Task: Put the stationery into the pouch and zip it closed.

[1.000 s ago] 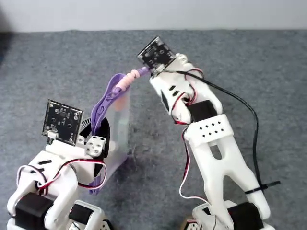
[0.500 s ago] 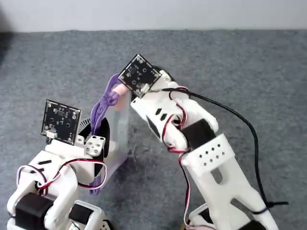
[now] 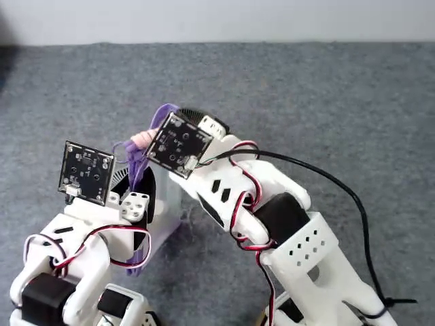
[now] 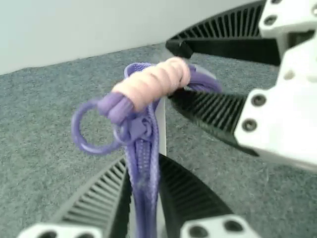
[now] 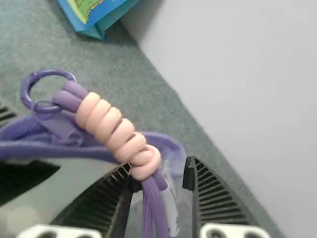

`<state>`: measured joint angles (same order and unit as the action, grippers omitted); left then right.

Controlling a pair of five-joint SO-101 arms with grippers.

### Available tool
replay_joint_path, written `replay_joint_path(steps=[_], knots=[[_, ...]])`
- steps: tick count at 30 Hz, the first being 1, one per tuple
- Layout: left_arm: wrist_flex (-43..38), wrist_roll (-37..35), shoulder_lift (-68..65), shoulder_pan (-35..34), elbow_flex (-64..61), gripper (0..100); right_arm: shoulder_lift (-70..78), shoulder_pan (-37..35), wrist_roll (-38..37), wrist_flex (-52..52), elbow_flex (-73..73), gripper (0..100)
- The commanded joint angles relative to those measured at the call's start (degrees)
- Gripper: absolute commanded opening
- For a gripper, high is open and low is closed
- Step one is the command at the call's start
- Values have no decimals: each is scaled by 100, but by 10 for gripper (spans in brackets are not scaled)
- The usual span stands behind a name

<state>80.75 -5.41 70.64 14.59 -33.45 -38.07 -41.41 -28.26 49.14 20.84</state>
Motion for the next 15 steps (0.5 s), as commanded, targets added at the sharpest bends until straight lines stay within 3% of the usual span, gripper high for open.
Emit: replay_joint_path(steps=[1, 8, 15], knots=[[-9, -53, 9, 0, 268, 9, -207, -84, -62, 444, -70, 131], [-26, -35, 9, 0, 136, 9, -400, -84, -70, 637, -70, 212], [-26, -53, 9, 0, 84, 9, -804, -242, -44, 954, -70, 169]])
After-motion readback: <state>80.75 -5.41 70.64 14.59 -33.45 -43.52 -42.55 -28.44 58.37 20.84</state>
